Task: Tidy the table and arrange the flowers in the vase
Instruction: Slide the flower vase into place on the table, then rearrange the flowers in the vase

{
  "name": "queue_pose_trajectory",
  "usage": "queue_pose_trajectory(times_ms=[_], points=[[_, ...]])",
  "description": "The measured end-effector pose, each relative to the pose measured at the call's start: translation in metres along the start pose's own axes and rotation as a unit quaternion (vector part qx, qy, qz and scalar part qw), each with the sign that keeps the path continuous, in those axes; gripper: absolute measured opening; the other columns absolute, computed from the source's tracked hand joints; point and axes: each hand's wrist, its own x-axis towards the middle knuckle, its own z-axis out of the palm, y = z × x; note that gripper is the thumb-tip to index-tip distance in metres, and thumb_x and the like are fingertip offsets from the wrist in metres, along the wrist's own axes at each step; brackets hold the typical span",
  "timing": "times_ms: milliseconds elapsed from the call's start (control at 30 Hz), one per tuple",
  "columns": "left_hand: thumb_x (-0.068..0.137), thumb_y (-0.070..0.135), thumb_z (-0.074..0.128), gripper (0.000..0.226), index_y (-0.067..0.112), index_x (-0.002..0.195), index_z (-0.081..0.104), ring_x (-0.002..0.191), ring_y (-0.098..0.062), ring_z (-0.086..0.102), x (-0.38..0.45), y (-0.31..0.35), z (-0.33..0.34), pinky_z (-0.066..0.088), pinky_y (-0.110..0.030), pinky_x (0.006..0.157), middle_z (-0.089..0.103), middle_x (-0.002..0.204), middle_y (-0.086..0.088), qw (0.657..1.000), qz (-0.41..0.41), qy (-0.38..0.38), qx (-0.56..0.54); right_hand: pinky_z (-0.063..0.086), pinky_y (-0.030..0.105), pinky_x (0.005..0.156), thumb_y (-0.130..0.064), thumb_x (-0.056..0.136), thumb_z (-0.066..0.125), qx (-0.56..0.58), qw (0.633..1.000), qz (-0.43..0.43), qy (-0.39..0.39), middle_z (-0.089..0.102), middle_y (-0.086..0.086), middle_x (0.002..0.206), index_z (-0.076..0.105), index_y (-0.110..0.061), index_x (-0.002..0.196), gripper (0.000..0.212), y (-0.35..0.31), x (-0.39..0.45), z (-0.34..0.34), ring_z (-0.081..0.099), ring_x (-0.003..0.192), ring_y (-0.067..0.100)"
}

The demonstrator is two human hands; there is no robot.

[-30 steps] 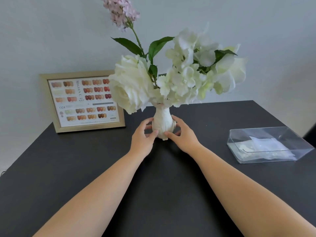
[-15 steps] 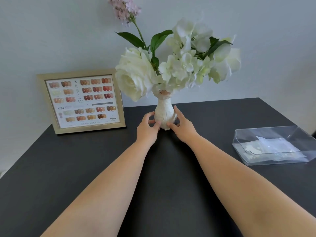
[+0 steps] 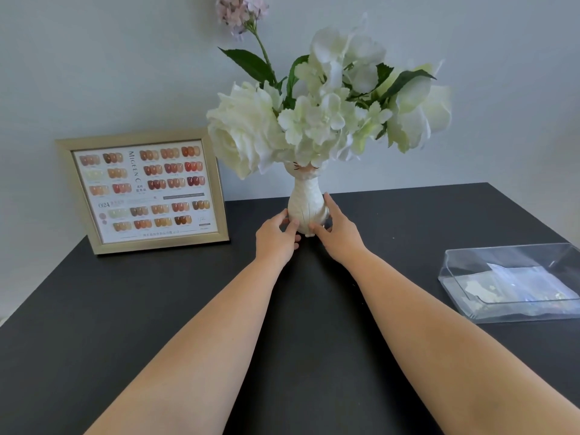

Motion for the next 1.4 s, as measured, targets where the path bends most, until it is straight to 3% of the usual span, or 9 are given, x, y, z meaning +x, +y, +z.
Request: queue_pose_trajectory(times_ms=[333,433,533,667,967,1100,1200,1300,1400], points=[[0.095,0.034,0.061,0.054,0.030,0.145,0.043,0.093,-0.013,0.066,-0.002,0.001,-0.004,0.058,-0.021,0.065,0.048,0.132,0.006,1.000,0.025,-0.018,-0.005,0.043,0.018,0.071,-0.044,0.087,0.063,0.074,0.996,0.018,0.051,0.043,-0.006,0.139,0.023,-0.037,0.151,0.076,-0.006,-0.004,0.000,0.059,0.087,0.006],[0.091,0.041,0.064,0.058,0.035,0.144,0.041,0.090,-0.007,0.063,-0.003,0.006,-0.019,0.056,-0.031,0.083,0.050,0.130,0.012,0.999,0.043,0.007,-0.004,0.042,0.013,0.065,-0.045,0.087,0.064,0.164,0.977,0.033,0.130,0.048,-0.013,0.132,0.032,-0.038,0.145,0.067,-0.020,-0.010,-0.013,0.061,0.081,0.001],[0.086,0.046,0.069,0.053,0.042,0.134,0.045,0.089,0.005,0.062,-0.005,0.030,-0.040,0.048,-0.020,0.074,0.055,0.120,0.025,0.994,0.065,0.028,-0.081,0.043,0.014,0.063,-0.045,0.086,0.064,0.240,0.952,0.016,0.187,0.055,-0.020,0.120,0.042,-0.044,0.133,0.052,-0.043,-0.013,-0.039,0.059,0.081,-0.010],[0.072,0.056,0.074,0.046,0.066,0.109,0.049,0.103,0.003,0.063,-0.010,0.074,-0.070,0.051,-0.014,0.074,0.062,0.111,0.034,0.977,0.135,0.039,-0.160,0.050,0.031,0.083,-0.041,0.080,0.062,0.343,0.912,0.006,0.225,0.059,-0.015,0.116,0.050,-0.040,0.119,0.042,-0.076,-0.009,-0.076,0.061,0.101,0.012],[0.081,-0.001,0.064,0.042,0.033,0.105,0.062,0.096,-0.014,0.062,-0.002,0.136,-0.094,0.051,-0.033,0.084,0.067,0.105,-0.006,0.958,0.266,-0.006,-0.107,0.050,0.049,0.099,-0.020,0.077,0.062,0.348,0.923,-0.074,0.143,0.065,0.013,0.122,0.056,-0.019,0.128,0.050,-0.124,0.001,-0.126,0.062,0.112,0.027],[0.080,-0.009,0.067,0.048,0.012,0.122,0.056,0.090,-0.013,0.056,0.014,0.148,-0.100,0.049,-0.020,0.086,0.061,0.097,0.002,0.975,0.212,0.065,-0.017,0.057,0.040,0.078,-0.007,0.079,0.059,0.348,0.922,-0.111,0.126,0.070,0.011,0.103,0.061,-0.013,0.117,0.039,-0.142,0.003,-0.137,0.066,0.091,0.022],[0.072,0.009,0.070,0.029,0.015,0.100,0.062,0.083,-0.018,0.059,0.016,0.166,-0.104,0.051,-0.024,0.069,0.064,0.087,0.002,0.976,0.217,0.008,-0.009,0.050,0.032,0.063,-0.020,0.070,0.060,0.331,0.928,-0.107,0.132,0.064,-0.002,0.077,0.062,-0.018,0.094,0.025,-0.158,0.003,-0.144,0.058,0.071,0.016],[0.072,0.029,0.070,0.050,0.006,0.116,0.062,0.095,-0.029,0.064,0.015,0.174,-0.103,0.052,-0.030,0.065,0.067,0.112,-0.015,0.987,0.156,-0.036,-0.033,0.048,0.030,0.061,-0.034,0.056,0.063,0.357,0.921,-0.115,0.100,0.061,-0.008,0.066,0.066,-0.033,0.071,0.015,-0.177,0.002,-0.146,0.056,0.065,0.014],[0.088,0.026,0.067,0.030,0.018,0.117,0.063,0.097,-0.021,0.065,0.004,0.164,-0.106,0.052,-0.020,0.059,0.067,0.117,-0.007,0.990,0.116,-0.029,-0.071,0.047,0.027,0.061,-0.032,0.048,0.063,0.361,0.922,-0.110,0.083,0.059,-0.012,0.063,0.064,-0.035,0.063,0.015,-0.186,0.003,-0.151,0.057,0.054,0.004]])
